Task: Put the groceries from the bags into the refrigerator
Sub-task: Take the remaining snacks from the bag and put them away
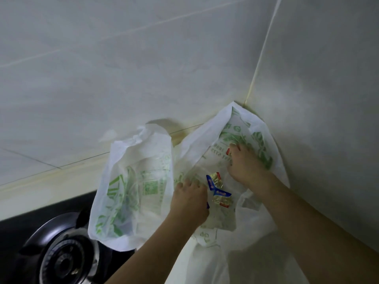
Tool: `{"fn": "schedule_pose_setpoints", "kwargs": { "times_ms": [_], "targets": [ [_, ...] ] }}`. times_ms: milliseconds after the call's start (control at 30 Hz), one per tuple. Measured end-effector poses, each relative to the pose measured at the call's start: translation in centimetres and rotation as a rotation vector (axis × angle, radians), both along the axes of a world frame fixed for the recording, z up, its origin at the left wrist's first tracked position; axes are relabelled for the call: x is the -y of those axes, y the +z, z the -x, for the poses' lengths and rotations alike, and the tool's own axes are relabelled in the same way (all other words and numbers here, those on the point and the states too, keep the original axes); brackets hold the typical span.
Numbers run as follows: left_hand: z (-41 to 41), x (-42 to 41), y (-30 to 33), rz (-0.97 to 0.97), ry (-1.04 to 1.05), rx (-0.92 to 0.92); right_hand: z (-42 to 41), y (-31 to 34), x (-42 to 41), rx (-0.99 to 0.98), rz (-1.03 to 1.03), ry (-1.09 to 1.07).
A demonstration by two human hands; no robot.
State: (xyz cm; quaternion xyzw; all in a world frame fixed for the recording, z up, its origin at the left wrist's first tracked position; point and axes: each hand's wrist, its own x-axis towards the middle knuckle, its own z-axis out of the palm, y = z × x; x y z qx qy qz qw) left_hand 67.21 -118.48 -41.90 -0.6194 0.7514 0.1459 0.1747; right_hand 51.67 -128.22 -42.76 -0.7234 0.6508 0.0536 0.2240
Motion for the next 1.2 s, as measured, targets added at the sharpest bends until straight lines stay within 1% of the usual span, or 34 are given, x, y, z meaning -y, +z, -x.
{"fn": "schedule_pose_setpoints", "kwargs": {
  "times_ms": [67,267,433,600,667,833,933,1033,1200],
  "targets": [
    [-0.1,-0.2,-0.7,-0.004,-0.019,0.030,0.1,-0.9,0.3,-0.026,0.005,-0.001],
    [0.1,-0.6,-1.8,0.010,-0.027,0.000,0.2,-2.4,1.1,-0.059,0.044,-0.006],
    [-0.4,-0.1,-1.4,0.012,0.037,-0.118,0.1,-2.9,1.9,-0.056,0.086,-0.040],
    [-1.1,1.8,0.5,0.122,0.074,-0.243,-0.1,-3.0,2.4,-0.070,0.073,-0.039],
    [-1.3,2.8,0.8,0.152,0.009,-0.257,0.0,-2.8,2.4,-0.057,0.061,-0.055],
    [-1.3,5.3,-0.7,0.141,-0.371,-0.263,0.9,-1.1,0.4,0.009,0.046,-0.174],
    [-0.9,6.4,-1.7,0.134,-0.534,-0.246,2.0,0.0,-2.4,0.034,0.027,-0.217],
    [-0.6,7.0,-2.4,0.120,-0.589,-0.205,2.8,1.0,-5.0,0.040,0.016,-0.218],
    [-0.6,7.3,-2.4,0.059,-0.576,-0.198,2.9,2.6,-7.0,0.024,0.053,-0.177]
  ]
}}
